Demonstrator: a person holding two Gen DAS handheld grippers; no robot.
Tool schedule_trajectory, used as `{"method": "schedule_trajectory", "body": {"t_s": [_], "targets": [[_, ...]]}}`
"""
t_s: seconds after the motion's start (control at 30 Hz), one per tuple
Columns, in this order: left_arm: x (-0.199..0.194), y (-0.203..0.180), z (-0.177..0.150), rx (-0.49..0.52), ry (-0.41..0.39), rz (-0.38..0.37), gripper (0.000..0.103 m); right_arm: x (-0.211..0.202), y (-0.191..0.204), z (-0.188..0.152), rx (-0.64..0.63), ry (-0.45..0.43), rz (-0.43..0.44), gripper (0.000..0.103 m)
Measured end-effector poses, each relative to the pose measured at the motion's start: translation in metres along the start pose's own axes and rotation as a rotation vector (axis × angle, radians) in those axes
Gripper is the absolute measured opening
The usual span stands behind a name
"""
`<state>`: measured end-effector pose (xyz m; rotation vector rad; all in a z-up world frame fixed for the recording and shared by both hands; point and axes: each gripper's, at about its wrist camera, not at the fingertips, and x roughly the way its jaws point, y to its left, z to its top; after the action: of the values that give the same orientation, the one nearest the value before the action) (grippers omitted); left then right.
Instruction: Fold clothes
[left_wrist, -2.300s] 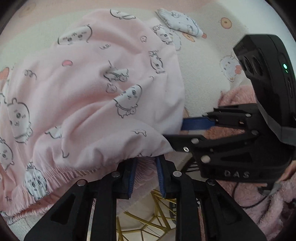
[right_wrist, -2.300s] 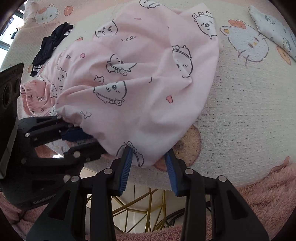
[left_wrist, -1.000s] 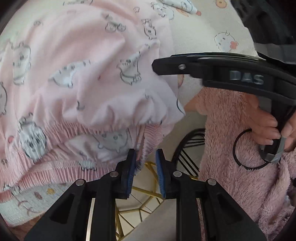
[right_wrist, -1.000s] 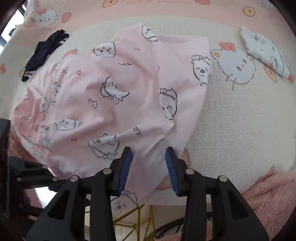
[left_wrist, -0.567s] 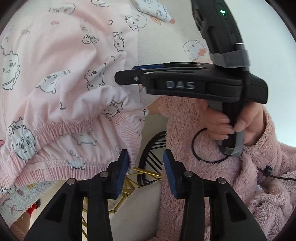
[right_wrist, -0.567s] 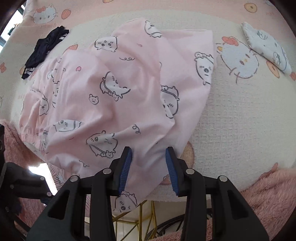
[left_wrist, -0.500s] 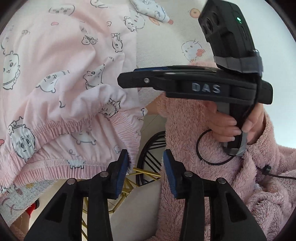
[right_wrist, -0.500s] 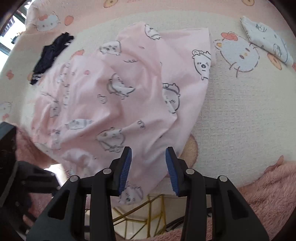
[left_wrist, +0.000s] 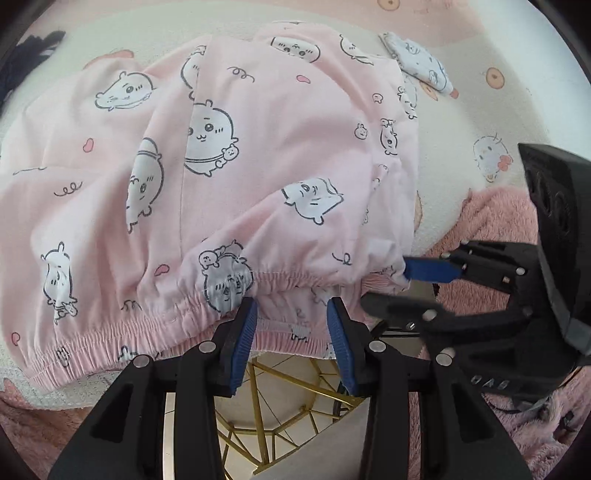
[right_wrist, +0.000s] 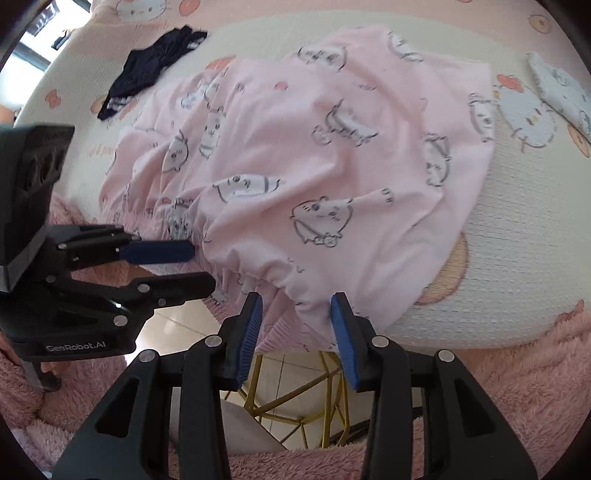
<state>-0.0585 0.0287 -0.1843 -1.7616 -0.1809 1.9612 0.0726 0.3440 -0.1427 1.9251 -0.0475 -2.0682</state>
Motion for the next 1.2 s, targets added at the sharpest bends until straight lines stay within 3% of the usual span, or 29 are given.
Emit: {"method": "schedule_trajectory", "body": {"t_s": [0.1, 0.23, 0.4, 0.47, 0.53, 0.73, 0.87, 0.97, 1.03, 1.2], "targets": [[0.006, -0.001, 0.013, 0.001, -0.030, 0.030, 0.041, 0.012, 0.006, -0.002, -0.033, 0.026, -0.050, 0.039], [0.024, -0.025, 0.025, -0.003, -0.080, 0.066, 0.041, 0.003, -0.003, -0.004, -0.014, -0.029, -0.153, 0.039], [0.007, -0.009, 0.029, 0.005, -0.147, 0.098, 0.041, 0.000, -0.012, -0.018, 0.006, 0.029, -0.110, 0.039], [0.028, -0.037, 0.043, 0.009, -0.149, 0.115, 0.041, -0.001, -0.016, -0.023, 0.013, 0.055, -0.087, 0.040], [0.031, -0.035, 0.048, -0.002, -0.149, 0.097, 0.041, -0.002, -0.020, -0.029, 0.021, 0.080, -0.063, 0.039], [0.036, -0.032, 0.047, -0.042, -0.169, 0.029, 0.041, -0.029, -0.015, -0.013, 0.024, -0.104, -0.066, 0.040], [0.038, -0.025, 0.050, -0.055, -0.181, 0.024, 0.041, 0.000, 0.006, -0.004, -0.071, -0.029, -0.150, 0.042], [0.042, -0.023, 0.055, -0.069, -0.199, 0.015, 0.041, -0.006, 0.010, -0.004, -0.105, -0.050, -0.307, 0.041], [0.042, -0.024, 0.056, -0.074, -0.208, -0.002, 0.041, -0.020, -0.007, -0.007, -0.033, -0.074, -0.351, 0.041], [0.037, -0.041, 0.054, -0.008, -0.241, -0.010, 0.041, -0.063, -0.044, -0.004, 0.106, -0.229, -0.346, 0.041]]}}
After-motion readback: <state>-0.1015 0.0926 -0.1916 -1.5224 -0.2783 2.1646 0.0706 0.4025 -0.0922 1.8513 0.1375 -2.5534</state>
